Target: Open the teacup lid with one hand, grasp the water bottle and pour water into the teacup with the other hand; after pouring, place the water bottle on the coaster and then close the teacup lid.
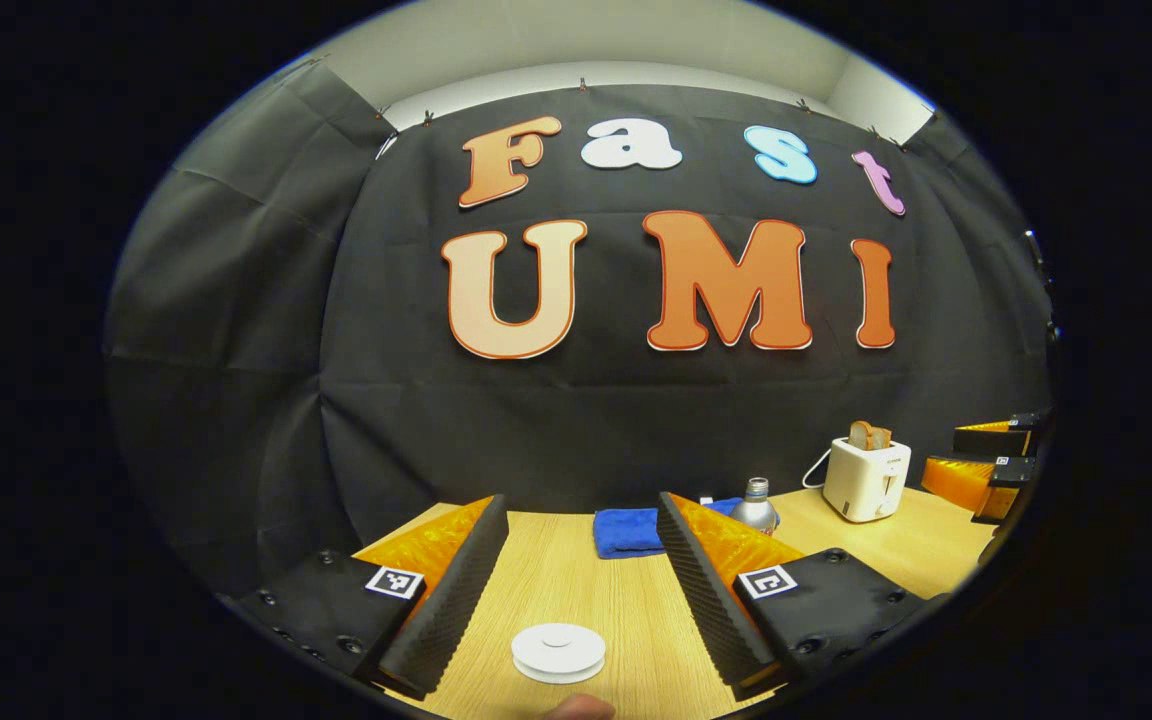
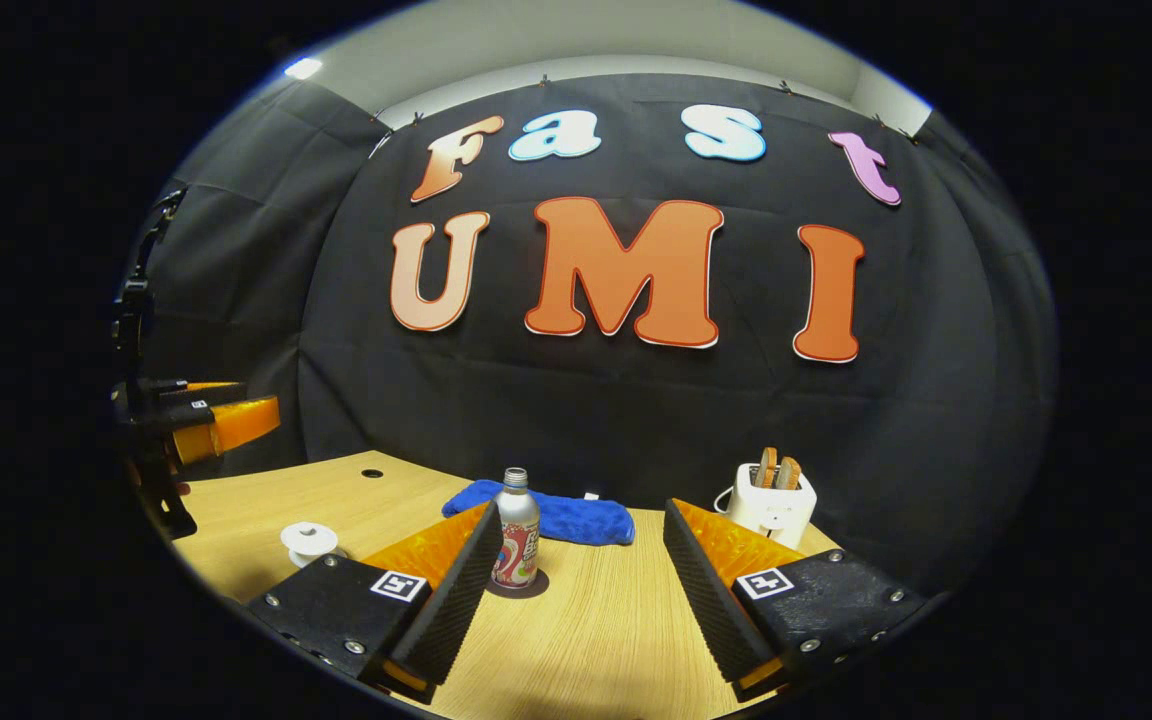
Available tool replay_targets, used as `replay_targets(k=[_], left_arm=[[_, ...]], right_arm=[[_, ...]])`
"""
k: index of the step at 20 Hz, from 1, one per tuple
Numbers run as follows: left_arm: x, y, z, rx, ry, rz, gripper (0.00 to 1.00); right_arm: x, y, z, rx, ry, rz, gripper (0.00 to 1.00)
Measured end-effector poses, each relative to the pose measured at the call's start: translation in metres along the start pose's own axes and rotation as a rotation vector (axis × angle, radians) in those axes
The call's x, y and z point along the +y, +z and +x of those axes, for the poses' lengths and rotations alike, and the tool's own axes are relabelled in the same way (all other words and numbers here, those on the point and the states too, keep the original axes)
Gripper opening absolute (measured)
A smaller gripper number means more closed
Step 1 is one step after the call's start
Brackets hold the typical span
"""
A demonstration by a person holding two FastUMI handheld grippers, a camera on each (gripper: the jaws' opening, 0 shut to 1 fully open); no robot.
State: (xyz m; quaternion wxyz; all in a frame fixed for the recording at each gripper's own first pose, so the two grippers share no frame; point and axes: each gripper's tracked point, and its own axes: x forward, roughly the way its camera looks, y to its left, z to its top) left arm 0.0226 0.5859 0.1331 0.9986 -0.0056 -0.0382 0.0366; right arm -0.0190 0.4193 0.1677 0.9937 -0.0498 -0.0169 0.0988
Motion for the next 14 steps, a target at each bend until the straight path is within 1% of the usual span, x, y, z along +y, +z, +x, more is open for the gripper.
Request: replay_targets(k=[3,4,5,7,9,14], left_arm=[[0.001,-0.001,0.000,0.002,0.003,0.009,0.99],[0.001,0.001,-0.001,-0.002,0.005,0.012,1.00],[-0.001,0.001,0.000,-0.005,0.005,0.014,0.99],[-0.002,0.002,0.000,-0.009,0.002,0.016,1.00],[-0.003,0.004,-0.001,-0.011,-0.001,0.017,0.99],[0.003,0.010,-0.001,-0.036,0.020,0.016,1.00]], right_arm=[[-0.002,-0.001,0.002,0.001,-0.004,-0.005,0.97],[-0.002,-0.001,0.003,0.001,-0.006,-0.013,0.97],[-0.001,0.000,0.003,-0.002,-0.004,-0.018,0.97],[0.003,0.005,0.004,-0.009,0.003,-0.017,0.97],[0.005,0.008,0.005,-0.014,0.012,-0.011,0.97],[0.009,0.011,0.005,-0.021,0.023,-0.013,0.97]])
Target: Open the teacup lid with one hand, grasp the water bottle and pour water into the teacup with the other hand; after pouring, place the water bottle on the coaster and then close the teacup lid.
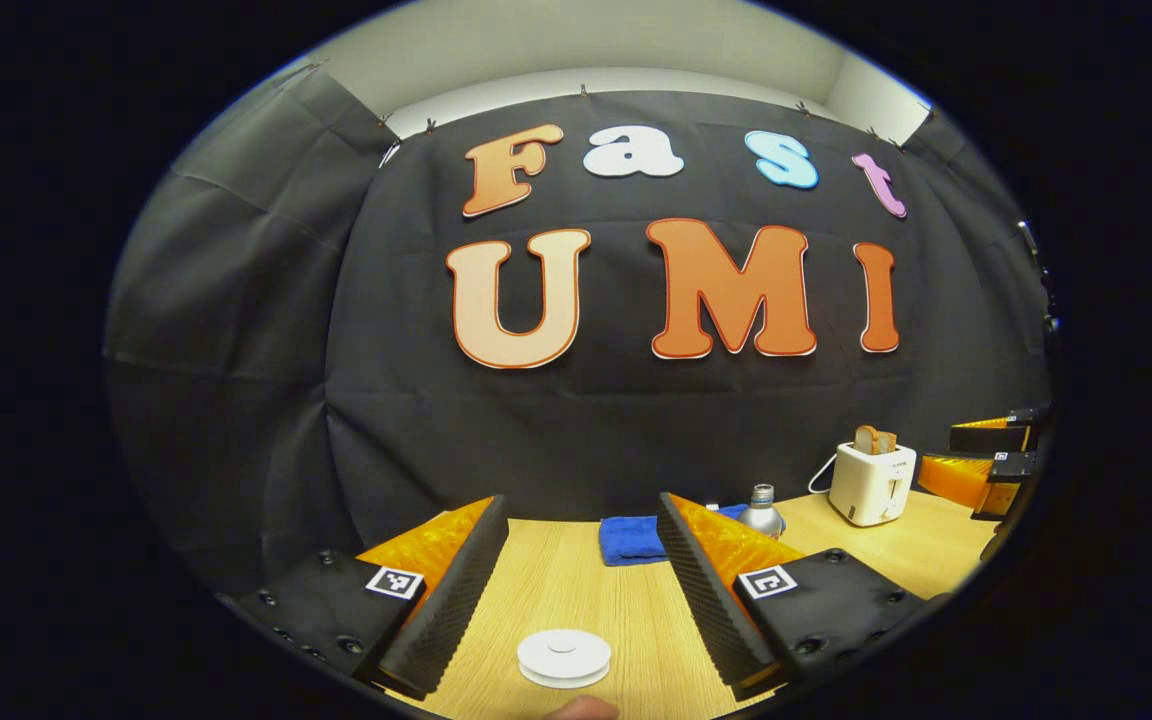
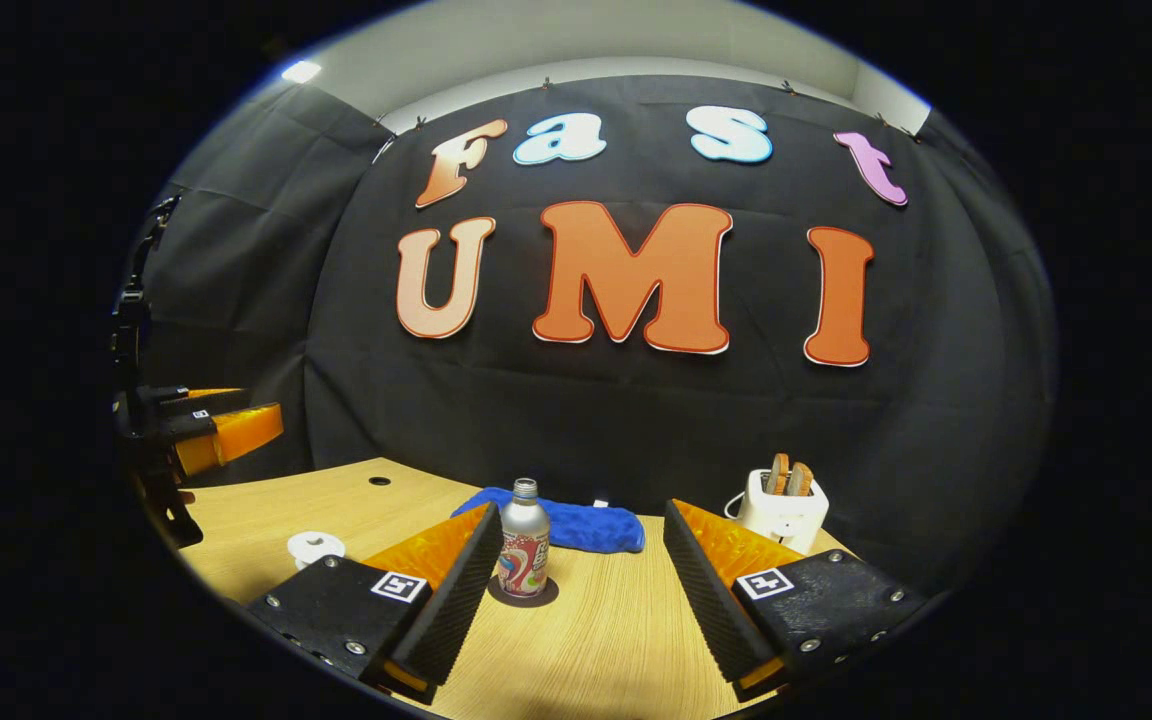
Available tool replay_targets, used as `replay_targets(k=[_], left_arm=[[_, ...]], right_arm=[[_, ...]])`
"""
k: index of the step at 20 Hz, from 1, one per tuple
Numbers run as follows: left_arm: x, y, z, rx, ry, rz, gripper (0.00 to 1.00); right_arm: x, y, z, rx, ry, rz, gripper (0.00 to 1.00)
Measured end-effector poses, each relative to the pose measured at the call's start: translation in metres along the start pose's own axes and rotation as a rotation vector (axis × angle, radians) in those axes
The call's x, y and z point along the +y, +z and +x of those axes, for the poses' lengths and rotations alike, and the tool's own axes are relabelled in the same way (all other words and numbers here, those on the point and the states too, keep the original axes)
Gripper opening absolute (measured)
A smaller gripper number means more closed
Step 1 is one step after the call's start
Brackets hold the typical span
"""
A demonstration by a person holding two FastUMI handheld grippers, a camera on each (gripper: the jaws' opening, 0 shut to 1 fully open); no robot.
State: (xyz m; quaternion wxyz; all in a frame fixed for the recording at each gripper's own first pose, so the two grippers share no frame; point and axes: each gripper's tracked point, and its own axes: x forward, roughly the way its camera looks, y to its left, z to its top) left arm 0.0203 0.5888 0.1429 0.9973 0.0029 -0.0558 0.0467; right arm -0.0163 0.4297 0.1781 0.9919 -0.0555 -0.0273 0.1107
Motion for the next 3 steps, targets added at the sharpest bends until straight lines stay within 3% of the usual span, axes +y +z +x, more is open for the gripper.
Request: replay_targets(k=[3], left_arm=[[-0.0035,0.0019,-0.0015,0.000,-0.010,-0.001,0.98]], right_arm=[[0.0013,0.0007,0.0001,-0.001,0.006,-0.005,0.97]])
